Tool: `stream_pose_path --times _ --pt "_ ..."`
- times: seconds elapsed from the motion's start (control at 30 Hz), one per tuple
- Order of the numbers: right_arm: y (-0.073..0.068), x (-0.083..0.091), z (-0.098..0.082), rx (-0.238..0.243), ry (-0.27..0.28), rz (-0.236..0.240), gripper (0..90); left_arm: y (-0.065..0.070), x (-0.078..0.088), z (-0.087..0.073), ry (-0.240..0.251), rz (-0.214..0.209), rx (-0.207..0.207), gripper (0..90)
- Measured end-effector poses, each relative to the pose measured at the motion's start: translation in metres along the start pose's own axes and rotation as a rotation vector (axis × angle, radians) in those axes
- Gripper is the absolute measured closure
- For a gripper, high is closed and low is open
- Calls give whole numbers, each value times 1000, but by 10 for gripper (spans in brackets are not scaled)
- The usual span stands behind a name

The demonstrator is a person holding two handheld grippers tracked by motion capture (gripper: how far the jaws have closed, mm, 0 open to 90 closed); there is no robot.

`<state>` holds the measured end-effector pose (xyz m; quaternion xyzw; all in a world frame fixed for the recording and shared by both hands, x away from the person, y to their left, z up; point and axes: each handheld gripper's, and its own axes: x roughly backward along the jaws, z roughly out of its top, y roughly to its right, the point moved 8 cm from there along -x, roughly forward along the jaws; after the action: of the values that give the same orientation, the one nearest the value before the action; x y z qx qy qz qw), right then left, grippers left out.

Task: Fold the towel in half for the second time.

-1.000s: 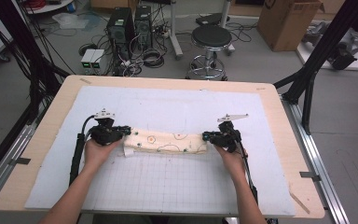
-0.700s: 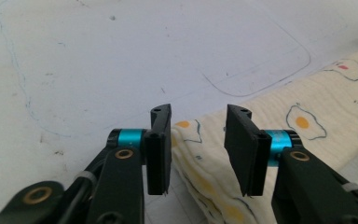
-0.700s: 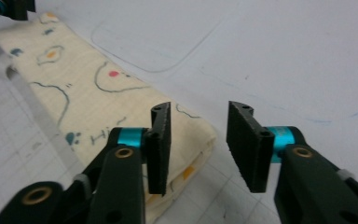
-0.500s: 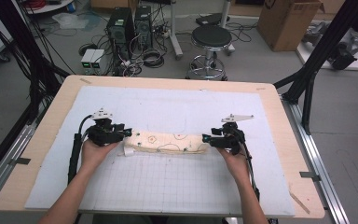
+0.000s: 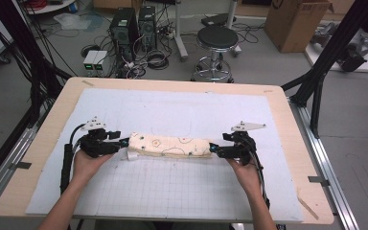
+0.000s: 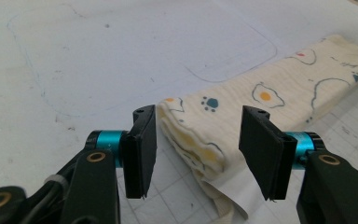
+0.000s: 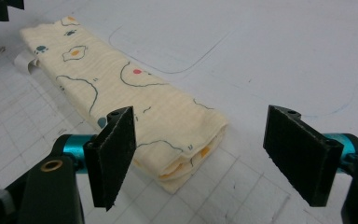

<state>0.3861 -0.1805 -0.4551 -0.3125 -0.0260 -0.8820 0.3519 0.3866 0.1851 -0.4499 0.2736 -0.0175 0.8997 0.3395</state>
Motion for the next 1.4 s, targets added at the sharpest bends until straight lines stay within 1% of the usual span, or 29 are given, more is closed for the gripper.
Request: stream_pose_path --times 0.1,0.13,0.2,0.3,0.37,0.43,0.5,0.53,0.57,0.63,0.67,0.7,0.8,0.9,1.03,1.17,1.4 --pt "-2 3 -1 16 7 -3 220 3 7 -1 19 -7 -5 448" --pt "-2 4 -2 21 10 0 217 4 9 -3 20 -8 -9 440" --pt "-3 7 -4 25 9 -7 207 7 13 -6 24 -8 -14 430" --pt "-5 13 -8 33 23 -10 200 11 18 -11 22 -9 -29 411" --pt "-6 16 -11 30 18 -12 186 13 21 -15 23 -9 -40 407" --pt "-7 19 -13 34 28 -13 185 15 24 -19 26 -10 -40 393" --pt "-8 22 -16 32 38 -12 179 15 25 -23 16 -2 -45 372" --pt "-8 23 -17 29 38 -12 174 16 26 -26 11 1 -44 362" --pt "-8 24 -20 35 35 -16 168 16 27 -28 13 -3 -31 355" --pt "-9 27 -25 30 39 -19 165 17 30 -31 14 -6 -32 353" --pt "-8 28 -27 35 43 -22 159 17 31 -32 18 -6 -33 351" --pt "-9 30 -28 27 40 -25 154 18 32 -32 19 -8 -31 349" --pt "-9 34 -32 37 47 -30 144 19 37 -35 22 -6 -35 338" --pt "-8 37 -35 36 50 -36 137 21 41 -38 25 -10 -42 336" --pt "-6 42 -39 21 60 -40 128 22 46 -43 21 -8 -49 332" --pt "-8 47 -42 25 72 -43 127 24 49 -46 26 -6 -50 320" --pt "-11 55 -47 34 80 -46 125 30 55 -49 28 -6 -74 305"
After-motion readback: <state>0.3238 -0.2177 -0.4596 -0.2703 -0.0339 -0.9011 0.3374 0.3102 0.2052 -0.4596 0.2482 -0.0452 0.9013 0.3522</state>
